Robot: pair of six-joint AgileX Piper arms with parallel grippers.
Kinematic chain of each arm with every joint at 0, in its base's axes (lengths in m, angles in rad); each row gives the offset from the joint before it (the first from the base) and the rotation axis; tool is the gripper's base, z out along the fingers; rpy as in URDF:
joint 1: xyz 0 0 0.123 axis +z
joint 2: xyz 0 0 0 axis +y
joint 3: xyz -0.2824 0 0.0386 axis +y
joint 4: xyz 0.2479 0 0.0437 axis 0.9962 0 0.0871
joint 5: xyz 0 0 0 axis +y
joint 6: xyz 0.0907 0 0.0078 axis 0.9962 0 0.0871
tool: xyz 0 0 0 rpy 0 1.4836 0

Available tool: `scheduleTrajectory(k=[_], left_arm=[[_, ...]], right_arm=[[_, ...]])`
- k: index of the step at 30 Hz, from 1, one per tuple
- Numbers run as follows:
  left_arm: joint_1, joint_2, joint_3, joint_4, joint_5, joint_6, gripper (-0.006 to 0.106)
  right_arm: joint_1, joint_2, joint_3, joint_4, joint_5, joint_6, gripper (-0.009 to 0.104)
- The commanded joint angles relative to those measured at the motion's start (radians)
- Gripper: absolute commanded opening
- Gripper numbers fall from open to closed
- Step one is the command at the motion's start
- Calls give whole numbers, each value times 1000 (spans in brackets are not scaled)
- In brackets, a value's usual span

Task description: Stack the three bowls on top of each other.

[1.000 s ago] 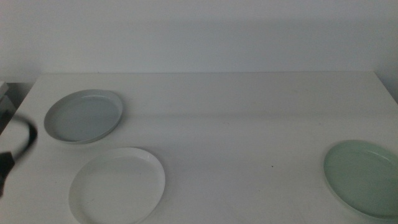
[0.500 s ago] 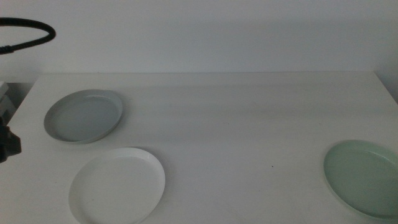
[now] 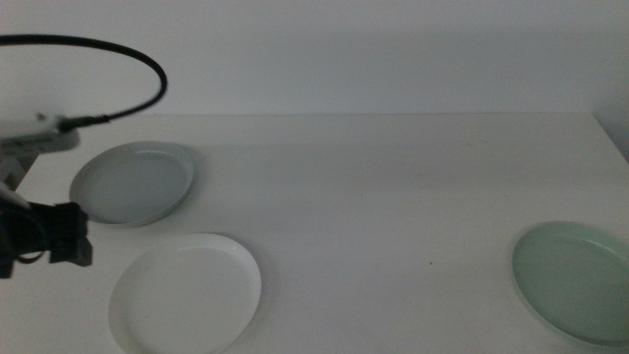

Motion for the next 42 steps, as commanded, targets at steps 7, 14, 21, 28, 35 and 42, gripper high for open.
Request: scheduleTrajectory(k=[7, 14, 21, 28, 35, 42], left_arm=[[-3, 220, -33, -72, -128, 49, 90], [-3, 379, -33, -137, -187, 104, 90], [-3, 473, -33, -148, -209, 105, 86], [-3, 498, -32, -158, -197, 105, 49], [-3, 489, -47, -176, -155, 89, -5], [-75, 430, -171, -200, -69, 72, -5]], right_arm=[[-6, -27, -7, -4, -78, -4, 51], [-6, -27, -7, -4, -78, -4, 51], [-6, -27, -7, -4, -78, -4, 51], [-6, -27, -7, -4, -78, -4, 51], [-6, -27, -7, -4, -78, -4, 51], [-6, -27, -7, -4, -78, -4, 51]])
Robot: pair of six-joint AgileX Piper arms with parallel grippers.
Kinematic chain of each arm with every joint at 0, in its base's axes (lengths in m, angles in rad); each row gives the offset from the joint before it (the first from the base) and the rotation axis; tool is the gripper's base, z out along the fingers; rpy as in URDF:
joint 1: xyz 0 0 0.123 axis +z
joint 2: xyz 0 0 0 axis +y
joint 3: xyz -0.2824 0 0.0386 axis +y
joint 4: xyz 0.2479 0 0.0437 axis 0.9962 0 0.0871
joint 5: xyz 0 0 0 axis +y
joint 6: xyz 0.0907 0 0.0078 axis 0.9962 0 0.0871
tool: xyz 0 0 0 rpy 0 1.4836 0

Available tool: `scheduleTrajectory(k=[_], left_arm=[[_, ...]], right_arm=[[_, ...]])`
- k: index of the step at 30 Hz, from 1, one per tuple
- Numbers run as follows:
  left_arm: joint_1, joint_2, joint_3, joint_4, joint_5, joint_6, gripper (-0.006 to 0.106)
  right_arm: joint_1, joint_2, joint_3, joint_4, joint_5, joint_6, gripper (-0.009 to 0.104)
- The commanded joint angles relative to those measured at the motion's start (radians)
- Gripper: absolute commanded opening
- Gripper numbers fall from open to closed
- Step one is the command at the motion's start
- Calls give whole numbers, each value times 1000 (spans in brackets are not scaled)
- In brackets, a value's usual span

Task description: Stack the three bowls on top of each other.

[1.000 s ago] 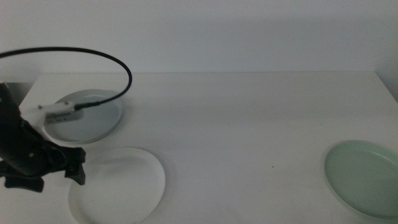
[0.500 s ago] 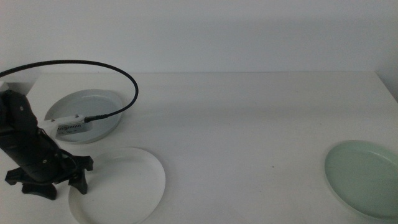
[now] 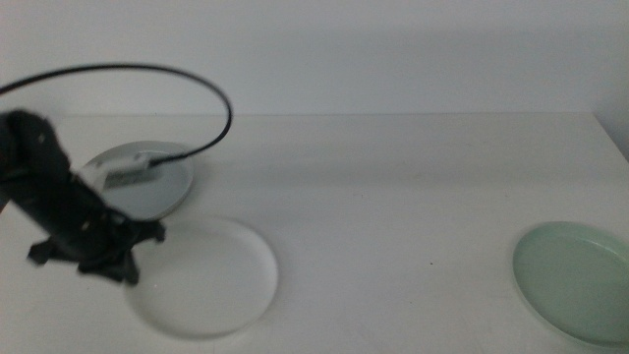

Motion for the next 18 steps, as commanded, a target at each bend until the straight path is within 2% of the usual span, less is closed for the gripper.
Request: scheduleTrajectory(k=[1, 9, 18], left_arm=[[-52, -58, -88, -30, 21, -34, -5], [-250, 33, -377, -29, 100, -114, -5], [-389, 207, -571, -29, 105, -176, -5]], right_arm=[[-6, -27, -7, -4, -78, -4, 51], [-6, -27, -7, -4, -78, -4, 51], [-6, -27, -7, -4, -78, -4, 51]])
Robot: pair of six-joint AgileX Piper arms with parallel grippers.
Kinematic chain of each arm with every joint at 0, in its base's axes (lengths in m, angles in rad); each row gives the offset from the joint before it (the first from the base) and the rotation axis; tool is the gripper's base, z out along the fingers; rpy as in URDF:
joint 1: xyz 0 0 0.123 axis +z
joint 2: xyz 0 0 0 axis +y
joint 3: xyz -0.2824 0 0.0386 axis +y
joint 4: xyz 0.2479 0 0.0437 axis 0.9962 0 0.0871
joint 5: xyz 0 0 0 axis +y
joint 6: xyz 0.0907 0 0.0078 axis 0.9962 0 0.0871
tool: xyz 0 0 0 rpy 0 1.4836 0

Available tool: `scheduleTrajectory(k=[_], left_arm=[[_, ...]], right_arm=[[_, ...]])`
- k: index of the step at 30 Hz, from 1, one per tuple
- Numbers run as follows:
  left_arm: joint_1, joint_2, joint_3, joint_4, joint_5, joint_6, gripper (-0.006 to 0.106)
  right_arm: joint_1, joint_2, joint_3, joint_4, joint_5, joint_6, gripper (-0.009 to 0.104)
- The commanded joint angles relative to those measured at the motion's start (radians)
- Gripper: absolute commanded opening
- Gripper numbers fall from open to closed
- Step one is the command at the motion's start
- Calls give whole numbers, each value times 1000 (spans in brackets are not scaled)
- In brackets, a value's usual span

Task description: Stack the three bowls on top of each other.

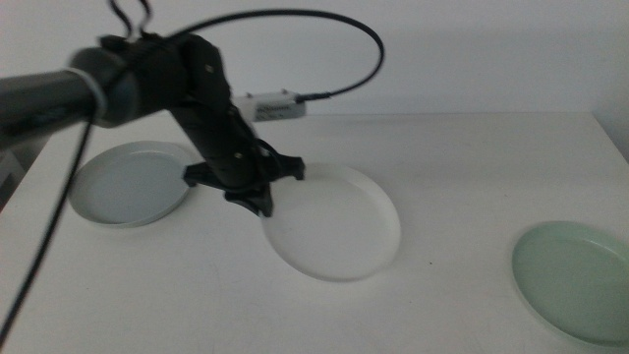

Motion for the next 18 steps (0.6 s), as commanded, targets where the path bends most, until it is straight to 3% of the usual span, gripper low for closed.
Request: scheduleTrajectory(k=[1, 13, 16, 18], left_arm=[[-27, -5, -65, -27, -22, -23, -5], [-47, 123, -94, -43, -53, -22, -3], [-47, 125, -94, -45, -59, -20, 8], [-47, 125, -94, -47, -60, 7, 21]], right_arm=[[-6, -27, -7, -4, -78, -4, 51], [-6, -27, -7, -4, -78, -4, 51], [-6, -27, -7, -4, -78, -4, 51], [-6, -27, -7, -4, -78, -4, 51]])
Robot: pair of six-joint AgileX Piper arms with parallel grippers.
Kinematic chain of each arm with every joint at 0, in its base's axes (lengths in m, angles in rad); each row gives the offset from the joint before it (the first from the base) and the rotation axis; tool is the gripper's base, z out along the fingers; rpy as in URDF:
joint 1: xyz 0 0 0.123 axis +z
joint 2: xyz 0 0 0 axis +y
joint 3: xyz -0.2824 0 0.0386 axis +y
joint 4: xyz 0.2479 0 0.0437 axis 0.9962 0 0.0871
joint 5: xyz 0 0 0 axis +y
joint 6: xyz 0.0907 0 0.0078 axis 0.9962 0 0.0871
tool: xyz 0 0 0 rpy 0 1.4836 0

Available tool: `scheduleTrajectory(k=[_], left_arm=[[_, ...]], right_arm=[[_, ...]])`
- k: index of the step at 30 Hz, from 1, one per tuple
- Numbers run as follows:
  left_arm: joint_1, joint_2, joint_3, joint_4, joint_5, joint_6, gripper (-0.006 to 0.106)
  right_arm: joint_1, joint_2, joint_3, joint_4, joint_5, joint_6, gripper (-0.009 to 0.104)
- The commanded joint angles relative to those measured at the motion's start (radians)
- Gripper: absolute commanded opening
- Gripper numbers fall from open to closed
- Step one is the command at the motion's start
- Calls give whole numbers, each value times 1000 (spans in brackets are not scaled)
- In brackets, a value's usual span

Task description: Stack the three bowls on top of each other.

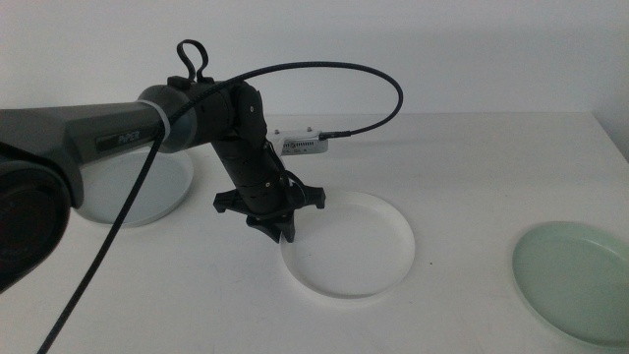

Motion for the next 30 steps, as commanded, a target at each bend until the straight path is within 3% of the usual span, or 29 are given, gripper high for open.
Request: scheduleTrajectory(k=[1, 7, 15, 23, 30], left_arm=[[-4, -59, -31, -30, -19, 36, 28], [12, -81, -98, -1, 70, 88, 91], [137, -197, -268, 171, 229, 19, 90], [387, -233, -317, 181, 308, 121, 90], [556, -187, -317, 181, 229, 201, 90]], right_arm=[[-6, -27, -7, -4, -78, -4, 51], [-6, -27, -7, -4, -78, -4, 51], [-6, -27, -7, -4, -78, -4, 51], [-6, -27, -7, -4, -78, -4, 51], [-6, -27, -7, -4, -78, -4, 51]])
